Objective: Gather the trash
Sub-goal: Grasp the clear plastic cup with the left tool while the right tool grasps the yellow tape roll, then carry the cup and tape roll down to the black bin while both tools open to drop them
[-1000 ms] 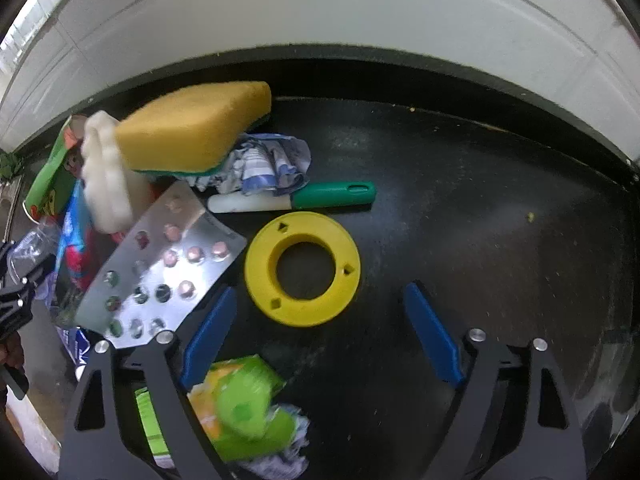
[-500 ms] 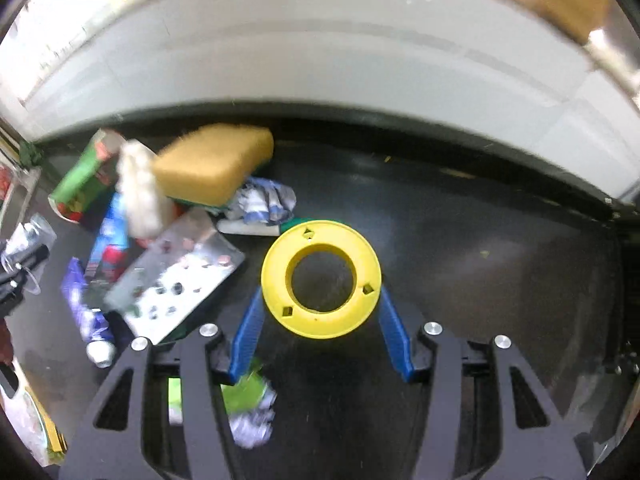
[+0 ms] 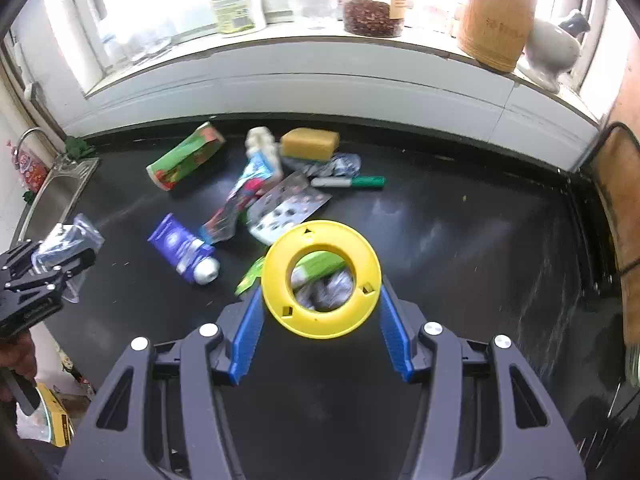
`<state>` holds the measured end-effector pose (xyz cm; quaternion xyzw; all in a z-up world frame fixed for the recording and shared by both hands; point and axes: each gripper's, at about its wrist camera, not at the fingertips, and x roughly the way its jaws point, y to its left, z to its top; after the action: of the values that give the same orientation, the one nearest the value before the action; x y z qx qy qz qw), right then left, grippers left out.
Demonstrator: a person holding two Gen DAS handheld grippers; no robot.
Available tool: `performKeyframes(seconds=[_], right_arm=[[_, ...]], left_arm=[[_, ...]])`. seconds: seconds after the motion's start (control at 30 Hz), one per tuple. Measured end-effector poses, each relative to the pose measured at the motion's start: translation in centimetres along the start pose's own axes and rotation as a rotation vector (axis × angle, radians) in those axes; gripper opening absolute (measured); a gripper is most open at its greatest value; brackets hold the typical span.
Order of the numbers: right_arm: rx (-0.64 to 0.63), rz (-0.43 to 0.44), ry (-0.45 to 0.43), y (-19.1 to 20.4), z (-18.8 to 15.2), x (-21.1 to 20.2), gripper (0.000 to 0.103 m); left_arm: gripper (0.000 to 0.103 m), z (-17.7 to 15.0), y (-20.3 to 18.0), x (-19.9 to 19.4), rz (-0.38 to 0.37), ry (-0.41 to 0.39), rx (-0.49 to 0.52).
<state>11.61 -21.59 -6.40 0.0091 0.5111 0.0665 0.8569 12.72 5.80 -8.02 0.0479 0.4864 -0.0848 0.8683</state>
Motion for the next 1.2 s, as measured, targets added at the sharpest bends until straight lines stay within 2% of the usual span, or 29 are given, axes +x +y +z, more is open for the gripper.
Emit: performKeyframes(seconds=[0.13,0.33,0.47,0.57,0.73,0.8,0.93,1.03,1.2], right_arm=[[-0.016,-0.01,-0.019,2.1,-1.2,-1.6,0.054],[-0.065,0.016,-0.045,6.0,-1.0,-2.5,0.054],[-0.165,0.084,-0.052,11.1,-0.6,-2.4,0.054],[-0.274,0.169,-0.04,16.9,-0.7,-1.7,0.054],[-0.486,0.374,0.019,29.3,-3.3,-0.7,0.054],[-0.566,0.49,0.078,35.1,-5.6,-0.3,0.054],[-0.698,0.631,0.182,44.1,-10.6,0.3,0.054],[-0.769,0.678,0.268,49.3,-14.3,1.5,0.054],[-0.842,0.645,0.356,55.4,-19.2,3.6,0.054]], left_arm=[[0.055,-1.2,0.3,-1.1,-0.008,-0.016,0.002],[0.055,-2.9,2.5,-3.0,0.024,-0.044,-0.029],[0.055,-5.2,5.7,-5.1,0.086,-0.067,-0.091],[0.055,-8.2,9.2,-7.3,0.164,-0.079,-0.162],[0.055,-16.3,15.6,-10.8,0.301,-0.045,-0.325],[0.055,-20.5,18.2,-11.9,0.336,-0.019,-0.407],[0.055,-28.8,22.2,-13.1,0.386,0.02,-0.548],[0.055,-34.3,24.5,-12.8,0.357,0.021,-0.635],[0.055,-39.9,27.2,-10.4,0.325,0.041,-0.71]])
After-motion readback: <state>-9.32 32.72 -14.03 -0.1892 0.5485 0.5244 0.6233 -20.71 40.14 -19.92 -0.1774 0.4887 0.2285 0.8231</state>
